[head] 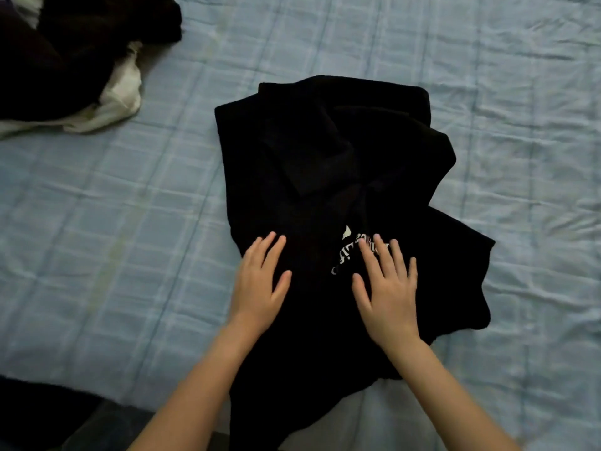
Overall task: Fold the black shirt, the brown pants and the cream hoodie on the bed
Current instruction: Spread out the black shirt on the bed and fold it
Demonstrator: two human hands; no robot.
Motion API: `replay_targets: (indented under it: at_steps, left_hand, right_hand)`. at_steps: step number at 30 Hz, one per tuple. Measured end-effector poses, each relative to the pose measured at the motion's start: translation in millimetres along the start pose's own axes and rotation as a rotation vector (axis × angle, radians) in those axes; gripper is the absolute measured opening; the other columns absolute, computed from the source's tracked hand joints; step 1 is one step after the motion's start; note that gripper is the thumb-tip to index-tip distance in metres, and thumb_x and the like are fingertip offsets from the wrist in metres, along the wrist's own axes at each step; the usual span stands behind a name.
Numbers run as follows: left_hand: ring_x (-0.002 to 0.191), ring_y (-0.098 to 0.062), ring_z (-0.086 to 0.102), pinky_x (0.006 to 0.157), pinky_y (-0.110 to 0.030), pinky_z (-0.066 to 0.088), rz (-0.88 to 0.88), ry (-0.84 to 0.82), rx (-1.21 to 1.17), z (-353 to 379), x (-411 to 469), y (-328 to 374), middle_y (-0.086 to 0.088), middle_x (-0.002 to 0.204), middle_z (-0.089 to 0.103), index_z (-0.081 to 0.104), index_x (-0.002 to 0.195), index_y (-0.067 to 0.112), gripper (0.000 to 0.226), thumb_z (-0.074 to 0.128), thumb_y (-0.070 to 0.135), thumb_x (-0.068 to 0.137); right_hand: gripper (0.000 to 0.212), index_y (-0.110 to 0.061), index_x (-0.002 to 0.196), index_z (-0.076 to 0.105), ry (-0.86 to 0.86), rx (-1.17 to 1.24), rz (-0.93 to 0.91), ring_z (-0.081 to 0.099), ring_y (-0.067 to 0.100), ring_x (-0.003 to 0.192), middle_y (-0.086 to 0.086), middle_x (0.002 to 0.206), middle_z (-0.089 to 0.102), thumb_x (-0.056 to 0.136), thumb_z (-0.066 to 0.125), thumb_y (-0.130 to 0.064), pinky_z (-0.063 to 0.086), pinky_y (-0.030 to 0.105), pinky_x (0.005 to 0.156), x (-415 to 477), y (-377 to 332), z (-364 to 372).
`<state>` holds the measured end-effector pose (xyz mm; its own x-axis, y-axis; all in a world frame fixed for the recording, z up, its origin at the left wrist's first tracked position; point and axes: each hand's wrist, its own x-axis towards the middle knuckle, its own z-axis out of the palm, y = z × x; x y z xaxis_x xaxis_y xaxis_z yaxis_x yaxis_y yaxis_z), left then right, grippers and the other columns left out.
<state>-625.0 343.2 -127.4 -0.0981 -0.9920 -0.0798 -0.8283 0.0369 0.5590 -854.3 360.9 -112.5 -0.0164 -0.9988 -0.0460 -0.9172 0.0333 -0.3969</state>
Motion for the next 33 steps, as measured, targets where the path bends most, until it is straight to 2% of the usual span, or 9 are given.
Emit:
replay_targets:
  at_steps: [4, 8, 12, 16, 20, 23, 27, 31, 33]
  left_hand:
    - [0.136, -0.024, 0.036, 0.115, -0.037, 0.029, -0.247, -0.065, -0.164, -20, -63, -38, -0.011, 0.148, 0.039, 0.032, 0.149, 0.012, 0.067, 0.063, 0.030, 0.092]
    - [0.128, -0.019, 0.047, 0.108, -0.032, 0.037, -0.332, -0.215, -0.291, -19, -105, -63, -0.008, 0.139, 0.051, 0.038, 0.146, 0.007, 0.072, 0.071, 0.031, 0.087]
    - [0.100, -0.010, 0.065, 0.091, -0.036, 0.052, -0.360, -0.245, -0.488, -16, -119, -71, 0.000, 0.109, 0.069, 0.062, 0.116, 0.011, 0.035, 0.074, 0.014, 0.083]
    - [0.081, -0.003, 0.068, 0.073, -0.020, 0.053, -0.350, -0.197, -0.697, -30, -129, -67, 0.003, 0.089, 0.074, 0.072, 0.098, 0.013, 0.014, 0.071, 0.008, 0.085]
    - [0.087, -0.019, 0.071, 0.080, -0.031, 0.055, -0.391, -0.144, -0.776, -56, -137, -58, -0.008, 0.089, 0.075, 0.074, 0.095, 0.008, 0.011, 0.073, 0.010, 0.084]
    - [0.086, -0.019, 0.071, 0.079, -0.030, 0.057, -0.407, -0.081, -0.837, -83, -136, -55, -0.007, 0.086, 0.075, 0.075, 0.093, 0.009, 0.014, 0.077, 0.014, 0.080]
    - [0.086, -0.012, 0.071, 0.077, -0.020, 0.055, -0.336, -0.066, -0.887, -120, -137, -53, -0.005, 0.091, 0.075, 0.074, 0.100, 0.009, 0.022, 0.078, 0.016, 0.080]
    - [0.092, -0.010, 0.068, 0.086, -0.021, 0.054, -0.271, -0.121, -0.997, -145, -138, -56, -0.010, 0.102, 0.073, 0.071, 0.110, 0.007, 0.026, 0.071, 0.007, 0.084]
    - [0.090, -0.010, 0.066, 0.088, -0.024, 0.053, -0.245, -0.093, -0.980, -145, -141, -64, -0.005, 0.099, 0.073, 0.072, 0.108, 0.011, 0.021, 0.068, 0.008, 0.087]
  right_hand:
    - [0.057, -0.023, 0.150, 0.038, -0.033, 0.021, -0.197, 0.016, 0.020, 0.151, 0.001, 0.159, 0.032, 0.097, 0.044, -0.042, 0.012, 0.054, 0.121, -67, -47, 11]
    - [0.061, -0.021, 0.148, 0.044, -0.056, -0.046, -0.328, 0.027, 0.022, 0.148, 0.003, 0.155, 0.040, 0.092, 0.053, -0.045, 0.019, 0.058, 0.118, -114, -74, 44]
    - [0.064, -0.020, 0.145, 0.048, -0.039, -0.035, -0.280, 0.028, 0.024, 0.147, 0.004, 0.154, 0.041, 0.088, 0.056, -0.048, 0.022, 0.058, 0.117, -146, -92, 76]
    - [0.065, -0.022, 0.144, 0.049, -0.010, -0.032, -0.204, 0.027, 0.029, 0.147, 0.001, 0.153, 0.042, 0.086, 0.059, -0.050, 0.018, 0.058, 0.118, -173, -113, 91]
    - [0.067, -0.020, 0.143, 0.050, 0.021, 0.052, -0.112, 0.029, 0.026, 0.146, 0.000, 0.151, 0.045, 0.084, 0.058, -0.051, 0.017, 0.057, 0.118, -178, -141, 87]
    - [0.070, -0.015, 0.138, 0.054, 0.105, 0.159, -0.048, 0.037, 0.023, 0.142, -0.001, 0.142, 0.053, 0.080, 0.062, -0.053, 0.013, 0.052, 0.121, -169, -174, 80]
    - [0.043, -0.010, 0.115, 0.070, 0.250, 0.270, -0.083, 0.061, 0.020, 0.119, 0.001, 0.117, 0.070, 0.083, 0.062, -0.038, 0.019, 0.053, 0.119, -150, -208, 70]
    - [0.024, -0.012, 0.108, 0.074, 0.259, 0.466, -0.011, 0.065, 0.012, 0.105, -0.005, 0.108, 0.072, 0.088, 0.064, -0.020, 0.025, 0.058, 0.115, -143, -213, 53]
    - [0.014, -0.015, 0.101, 0.075, 0.238, 0.645, 0.085, 0.065, 0.008, 0.095, -0.009, 0.097, 0.072, 0.089, 0.069, -0.012, 0.037, 0.053, 0.109, -138, -208, 40]
